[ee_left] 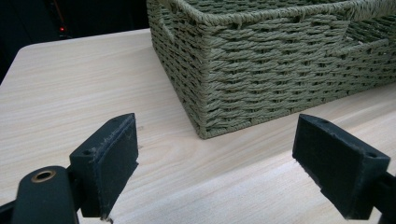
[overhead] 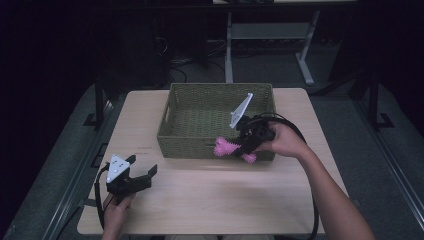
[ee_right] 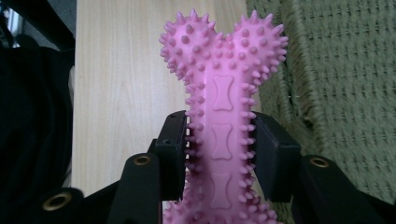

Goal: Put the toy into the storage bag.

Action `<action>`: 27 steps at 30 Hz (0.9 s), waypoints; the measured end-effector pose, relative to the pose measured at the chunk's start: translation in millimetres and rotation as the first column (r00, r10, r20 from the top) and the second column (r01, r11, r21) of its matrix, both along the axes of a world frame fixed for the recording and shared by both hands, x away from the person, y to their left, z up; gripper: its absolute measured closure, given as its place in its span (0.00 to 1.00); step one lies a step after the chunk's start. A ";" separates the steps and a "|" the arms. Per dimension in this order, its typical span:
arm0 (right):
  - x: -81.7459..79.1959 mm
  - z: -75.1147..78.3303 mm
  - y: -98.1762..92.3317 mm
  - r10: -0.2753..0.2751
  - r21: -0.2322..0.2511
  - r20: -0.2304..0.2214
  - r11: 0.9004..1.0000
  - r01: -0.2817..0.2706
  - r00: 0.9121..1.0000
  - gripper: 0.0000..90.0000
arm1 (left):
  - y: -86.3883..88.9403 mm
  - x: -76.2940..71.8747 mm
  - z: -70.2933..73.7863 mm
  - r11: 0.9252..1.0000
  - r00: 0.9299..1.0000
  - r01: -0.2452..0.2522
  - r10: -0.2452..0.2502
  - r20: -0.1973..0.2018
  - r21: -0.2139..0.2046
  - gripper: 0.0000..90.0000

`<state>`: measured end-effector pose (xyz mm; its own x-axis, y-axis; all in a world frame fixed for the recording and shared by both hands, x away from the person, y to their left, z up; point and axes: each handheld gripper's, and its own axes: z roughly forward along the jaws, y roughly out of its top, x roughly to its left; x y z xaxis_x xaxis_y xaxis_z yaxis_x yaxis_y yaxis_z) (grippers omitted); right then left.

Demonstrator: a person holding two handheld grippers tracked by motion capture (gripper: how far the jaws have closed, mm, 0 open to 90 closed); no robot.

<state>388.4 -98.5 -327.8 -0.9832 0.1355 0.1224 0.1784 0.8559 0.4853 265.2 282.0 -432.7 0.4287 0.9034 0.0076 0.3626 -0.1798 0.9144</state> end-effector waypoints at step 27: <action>36.8 20.6 1.7 -0.037 -0.026 0.010 0.999 0.037 0.999 0.64 | 0.4 0.4 -0.1 1.000 1.000 -0.002 0.002 0.001 -0.005 0.15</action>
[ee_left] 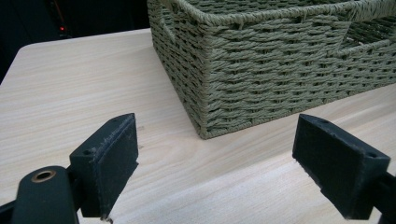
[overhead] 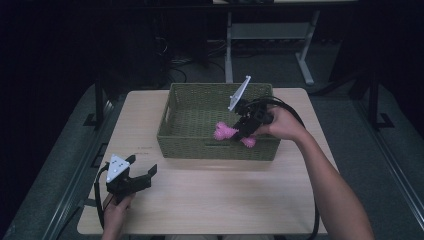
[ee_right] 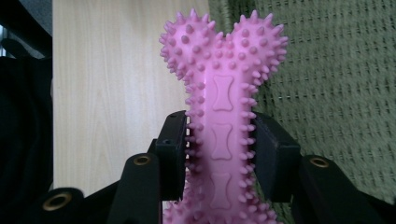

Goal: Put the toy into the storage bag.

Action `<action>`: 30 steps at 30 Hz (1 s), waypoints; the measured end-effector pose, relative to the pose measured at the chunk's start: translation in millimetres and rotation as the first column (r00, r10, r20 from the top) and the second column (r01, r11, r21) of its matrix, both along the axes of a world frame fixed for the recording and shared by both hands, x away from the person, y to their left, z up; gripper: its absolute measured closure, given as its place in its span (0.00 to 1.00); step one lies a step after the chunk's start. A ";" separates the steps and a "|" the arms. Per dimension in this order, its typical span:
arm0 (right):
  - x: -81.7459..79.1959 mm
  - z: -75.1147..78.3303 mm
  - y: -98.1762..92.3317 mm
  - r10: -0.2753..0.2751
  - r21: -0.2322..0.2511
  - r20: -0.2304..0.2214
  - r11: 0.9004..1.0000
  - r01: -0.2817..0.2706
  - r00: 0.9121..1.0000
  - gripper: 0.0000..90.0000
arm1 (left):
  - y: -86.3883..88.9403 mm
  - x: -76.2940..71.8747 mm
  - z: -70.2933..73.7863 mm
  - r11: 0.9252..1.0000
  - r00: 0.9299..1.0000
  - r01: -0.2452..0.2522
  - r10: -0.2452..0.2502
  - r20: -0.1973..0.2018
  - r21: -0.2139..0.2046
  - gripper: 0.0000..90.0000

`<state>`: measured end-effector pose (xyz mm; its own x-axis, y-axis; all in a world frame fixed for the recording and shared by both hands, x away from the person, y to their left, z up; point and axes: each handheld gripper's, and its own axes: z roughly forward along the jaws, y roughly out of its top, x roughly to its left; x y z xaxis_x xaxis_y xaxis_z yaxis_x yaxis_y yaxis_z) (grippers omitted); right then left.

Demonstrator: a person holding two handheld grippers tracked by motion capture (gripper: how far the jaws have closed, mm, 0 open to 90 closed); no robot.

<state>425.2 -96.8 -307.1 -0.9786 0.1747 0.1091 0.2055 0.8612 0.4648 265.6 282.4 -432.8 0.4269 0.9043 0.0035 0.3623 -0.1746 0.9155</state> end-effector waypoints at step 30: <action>46.2 -10.5 -3.9 -0.064 0.002 -0.044 0.998 0.065 0.997 0.64 | 1.6 1.1 -0.9 1.000 1.000 -0.008 0.008 -0.006 -0.003 0.15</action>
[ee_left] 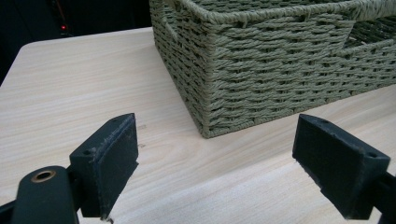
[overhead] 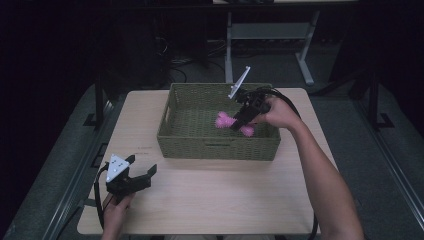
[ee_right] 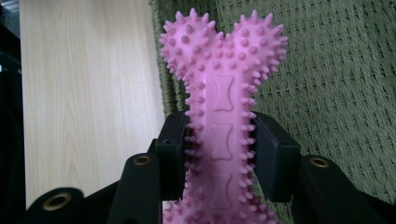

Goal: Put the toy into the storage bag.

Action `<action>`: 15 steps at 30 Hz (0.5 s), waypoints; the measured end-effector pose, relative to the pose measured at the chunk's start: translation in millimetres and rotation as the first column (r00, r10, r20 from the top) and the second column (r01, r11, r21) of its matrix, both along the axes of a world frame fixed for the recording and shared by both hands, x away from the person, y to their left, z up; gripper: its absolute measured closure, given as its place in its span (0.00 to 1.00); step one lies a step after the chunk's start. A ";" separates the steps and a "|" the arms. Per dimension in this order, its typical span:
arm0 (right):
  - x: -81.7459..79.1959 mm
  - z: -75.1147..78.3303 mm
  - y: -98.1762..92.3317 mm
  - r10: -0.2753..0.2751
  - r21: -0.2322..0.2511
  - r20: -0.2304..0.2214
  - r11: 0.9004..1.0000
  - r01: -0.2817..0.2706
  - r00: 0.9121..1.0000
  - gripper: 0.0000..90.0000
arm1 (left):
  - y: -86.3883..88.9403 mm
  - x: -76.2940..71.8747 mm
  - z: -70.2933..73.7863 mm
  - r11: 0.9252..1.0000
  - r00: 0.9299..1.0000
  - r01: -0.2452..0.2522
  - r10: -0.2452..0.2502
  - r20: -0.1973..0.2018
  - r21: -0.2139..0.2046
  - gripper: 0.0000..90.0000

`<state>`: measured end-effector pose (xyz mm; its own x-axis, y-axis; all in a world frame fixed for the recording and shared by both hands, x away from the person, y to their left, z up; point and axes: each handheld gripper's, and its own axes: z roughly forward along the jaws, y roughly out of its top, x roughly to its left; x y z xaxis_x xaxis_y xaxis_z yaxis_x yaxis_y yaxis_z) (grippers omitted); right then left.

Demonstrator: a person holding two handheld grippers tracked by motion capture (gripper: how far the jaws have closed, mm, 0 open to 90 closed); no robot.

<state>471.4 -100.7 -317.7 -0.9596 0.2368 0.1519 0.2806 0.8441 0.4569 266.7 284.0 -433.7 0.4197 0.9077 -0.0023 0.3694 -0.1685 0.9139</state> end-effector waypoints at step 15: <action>10.7 -14.8 0.1 -0.025 -0.037 -0.020 0.999 0.024 0.999 0.64 | -0.7 -0.7 0.2 1.000 1.000 0.007 -0.007 0.003 0.005 0.15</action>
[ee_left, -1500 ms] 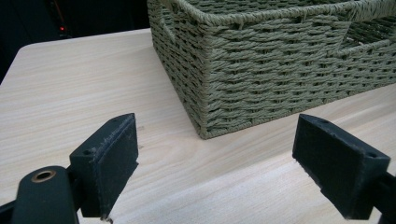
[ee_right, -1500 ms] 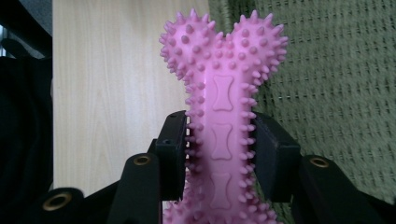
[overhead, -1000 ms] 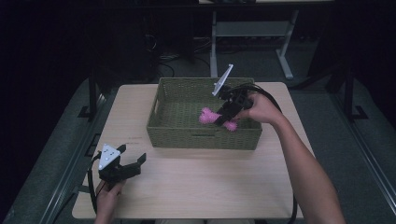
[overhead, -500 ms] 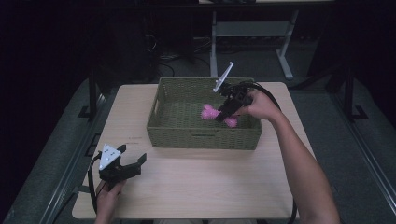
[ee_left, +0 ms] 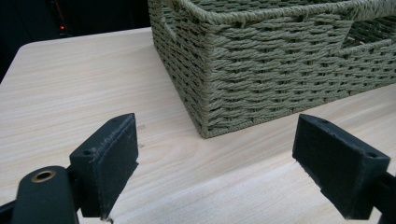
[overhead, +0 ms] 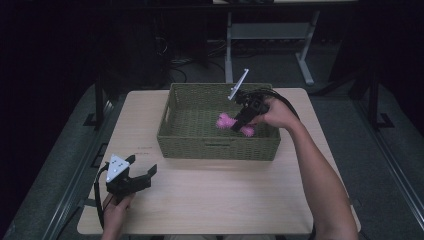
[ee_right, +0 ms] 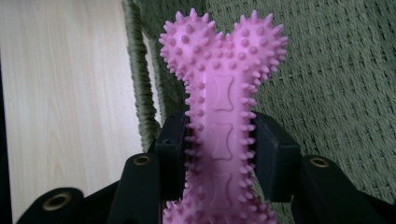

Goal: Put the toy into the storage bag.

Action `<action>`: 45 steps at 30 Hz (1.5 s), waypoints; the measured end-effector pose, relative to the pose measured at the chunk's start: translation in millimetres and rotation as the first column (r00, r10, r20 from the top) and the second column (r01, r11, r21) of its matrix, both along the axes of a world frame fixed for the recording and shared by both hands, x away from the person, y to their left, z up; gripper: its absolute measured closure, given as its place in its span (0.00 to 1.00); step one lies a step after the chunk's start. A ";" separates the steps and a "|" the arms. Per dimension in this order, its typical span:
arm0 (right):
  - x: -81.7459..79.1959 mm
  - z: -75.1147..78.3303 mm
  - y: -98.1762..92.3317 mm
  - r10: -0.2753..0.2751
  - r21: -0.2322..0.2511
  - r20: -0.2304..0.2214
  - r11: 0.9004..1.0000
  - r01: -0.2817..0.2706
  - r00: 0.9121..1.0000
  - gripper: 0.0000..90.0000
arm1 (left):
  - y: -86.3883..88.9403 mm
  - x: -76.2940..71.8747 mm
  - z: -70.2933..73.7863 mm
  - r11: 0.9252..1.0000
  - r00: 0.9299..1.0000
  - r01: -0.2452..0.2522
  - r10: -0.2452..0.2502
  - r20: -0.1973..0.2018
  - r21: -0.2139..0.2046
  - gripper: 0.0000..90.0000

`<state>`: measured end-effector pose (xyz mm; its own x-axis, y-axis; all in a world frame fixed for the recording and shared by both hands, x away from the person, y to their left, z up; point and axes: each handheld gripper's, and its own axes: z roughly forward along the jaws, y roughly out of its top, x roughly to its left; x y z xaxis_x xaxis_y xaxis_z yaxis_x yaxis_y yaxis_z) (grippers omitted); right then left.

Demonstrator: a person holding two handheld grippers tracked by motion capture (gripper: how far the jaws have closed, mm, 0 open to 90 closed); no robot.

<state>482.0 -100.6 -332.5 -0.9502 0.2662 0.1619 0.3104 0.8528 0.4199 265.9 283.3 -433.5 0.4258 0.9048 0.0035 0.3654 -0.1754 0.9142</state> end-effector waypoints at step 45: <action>15.3 -40.7 9.3 -0.016 -0.013 -0.066 1.000 0.015 0.998 0.64 | 1.5 2.0 -0.6 1.000 1.000 -0.006 0.006 -0.007 -0.005 0.15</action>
